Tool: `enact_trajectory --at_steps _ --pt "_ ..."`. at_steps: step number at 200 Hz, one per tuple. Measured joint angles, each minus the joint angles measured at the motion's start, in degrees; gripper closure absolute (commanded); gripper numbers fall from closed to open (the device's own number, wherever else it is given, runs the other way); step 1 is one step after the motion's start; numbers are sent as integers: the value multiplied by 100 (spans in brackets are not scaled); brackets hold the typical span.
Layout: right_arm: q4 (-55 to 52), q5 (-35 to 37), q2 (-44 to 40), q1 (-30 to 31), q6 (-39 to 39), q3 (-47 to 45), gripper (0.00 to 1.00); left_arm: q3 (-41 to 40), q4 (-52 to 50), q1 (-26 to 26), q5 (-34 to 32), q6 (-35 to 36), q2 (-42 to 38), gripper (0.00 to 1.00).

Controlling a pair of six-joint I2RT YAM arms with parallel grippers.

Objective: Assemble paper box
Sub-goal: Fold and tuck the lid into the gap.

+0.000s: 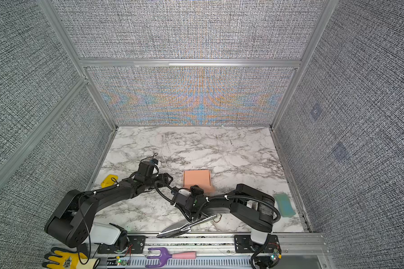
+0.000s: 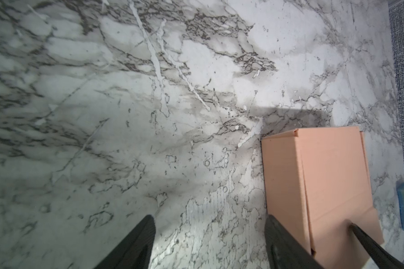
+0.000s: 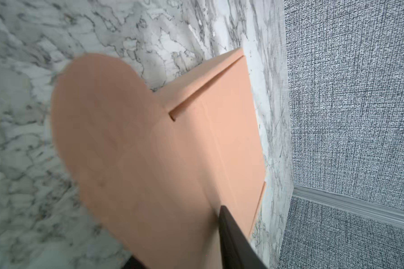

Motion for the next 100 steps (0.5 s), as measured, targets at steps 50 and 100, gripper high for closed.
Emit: enact_trajectory --at_steps 50,100 --pt "127 -46 -166 -114 -238 -20 88 -57 70 4 149 0 33 24" --pt "151 -245 -352 -177 -289 -76 80 -50 168 7 295 20 94 24"
